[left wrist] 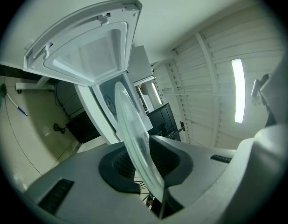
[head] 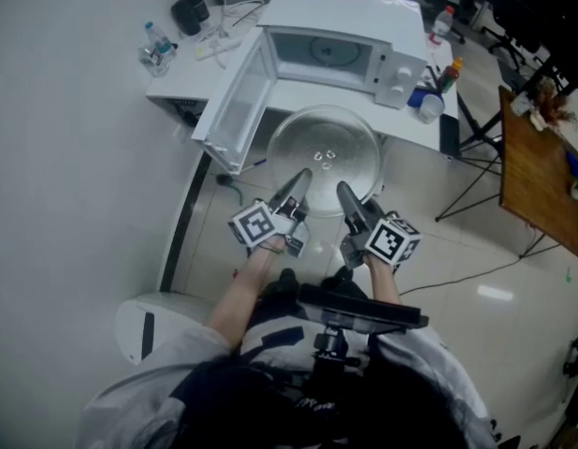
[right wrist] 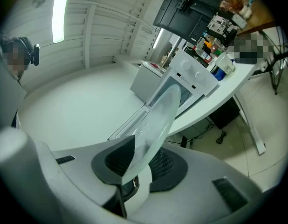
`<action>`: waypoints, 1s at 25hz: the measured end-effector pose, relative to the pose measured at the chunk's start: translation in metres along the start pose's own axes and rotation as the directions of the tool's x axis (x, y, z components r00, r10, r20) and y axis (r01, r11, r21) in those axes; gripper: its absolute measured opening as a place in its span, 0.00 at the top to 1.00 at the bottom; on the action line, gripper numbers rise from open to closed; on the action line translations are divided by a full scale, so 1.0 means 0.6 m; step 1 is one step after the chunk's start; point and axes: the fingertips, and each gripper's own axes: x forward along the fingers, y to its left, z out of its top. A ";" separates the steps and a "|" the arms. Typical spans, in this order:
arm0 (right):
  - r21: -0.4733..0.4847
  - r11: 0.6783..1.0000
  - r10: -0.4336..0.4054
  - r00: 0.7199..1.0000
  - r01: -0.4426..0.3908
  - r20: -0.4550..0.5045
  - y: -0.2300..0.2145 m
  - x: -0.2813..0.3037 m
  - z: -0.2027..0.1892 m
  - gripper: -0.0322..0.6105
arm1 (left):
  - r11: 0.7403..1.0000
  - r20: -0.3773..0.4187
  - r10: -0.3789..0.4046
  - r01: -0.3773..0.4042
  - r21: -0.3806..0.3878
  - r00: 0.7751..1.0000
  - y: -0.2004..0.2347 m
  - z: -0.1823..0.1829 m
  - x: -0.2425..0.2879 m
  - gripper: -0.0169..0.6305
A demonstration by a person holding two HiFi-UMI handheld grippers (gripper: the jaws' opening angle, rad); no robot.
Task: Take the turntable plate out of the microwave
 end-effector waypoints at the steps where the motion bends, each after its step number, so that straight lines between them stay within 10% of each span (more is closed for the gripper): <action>1: 0.004 1.000 -0.014 1.000 0.014 0.007 0.005 -0.002 -0.003 0.81 | 1.000 -0.017 -0.001 0.001 0.006 1.000 0.001 0.001 -0.002 0.89; 25: -0.022 0.997 -0.071 0.996 0.072 0.051 0.056 -0.010 -0.054 0.81 | 0.995 -0.080 -0.076 0.081 0.058 0.994 -0.012 0.018 -0.062 0.89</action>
